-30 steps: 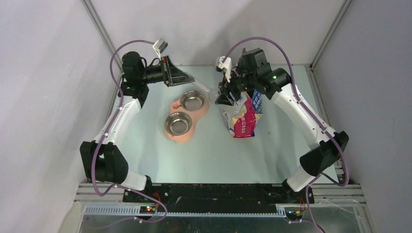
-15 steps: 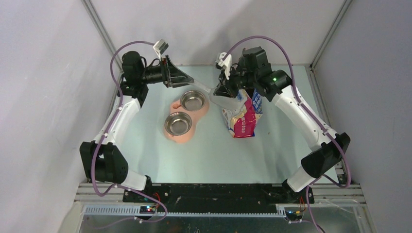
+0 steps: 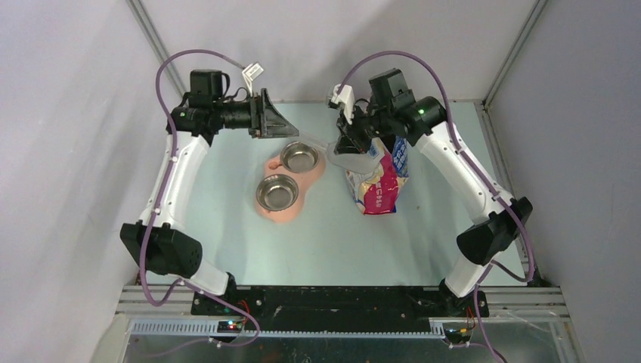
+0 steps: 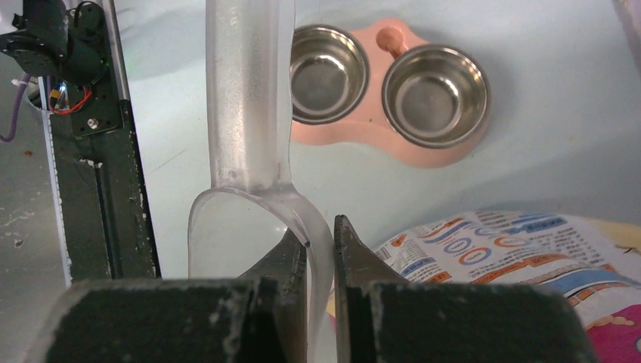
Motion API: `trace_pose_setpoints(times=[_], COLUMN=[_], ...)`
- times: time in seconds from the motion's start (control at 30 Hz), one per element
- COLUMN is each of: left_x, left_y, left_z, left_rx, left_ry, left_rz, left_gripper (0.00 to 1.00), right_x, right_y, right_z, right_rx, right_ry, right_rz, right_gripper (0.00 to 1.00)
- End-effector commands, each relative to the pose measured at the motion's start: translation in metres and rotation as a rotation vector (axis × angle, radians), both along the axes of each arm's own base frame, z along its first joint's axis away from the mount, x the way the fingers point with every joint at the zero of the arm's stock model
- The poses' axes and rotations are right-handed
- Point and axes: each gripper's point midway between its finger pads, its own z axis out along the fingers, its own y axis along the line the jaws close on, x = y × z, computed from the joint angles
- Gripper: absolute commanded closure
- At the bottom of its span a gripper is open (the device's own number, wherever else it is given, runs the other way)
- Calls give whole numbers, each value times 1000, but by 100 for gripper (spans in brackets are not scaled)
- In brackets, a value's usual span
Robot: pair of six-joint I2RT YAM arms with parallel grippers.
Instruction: Serve the pet food
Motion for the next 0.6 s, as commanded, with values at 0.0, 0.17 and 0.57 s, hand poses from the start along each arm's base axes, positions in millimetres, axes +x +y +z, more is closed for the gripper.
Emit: trace_pose_setpoints(times=[0.0,0.17,0.57], left_x=[-5,2,20], left_y=[3,-2,-13], left_z=[-13,-10,3], left_rx=[47,5,-119], left_ry=[40,44,126], left_rz=[19,41,50], left_gripper=[28,27,29], right_x=[7,21,16], right_y=[8,16,47], right_z=[8,12,17], right_rx=[13,44,99], right_ry=[15,29,83], right_rz=[-67,-190,-215], right_gripper=[100,100,100])
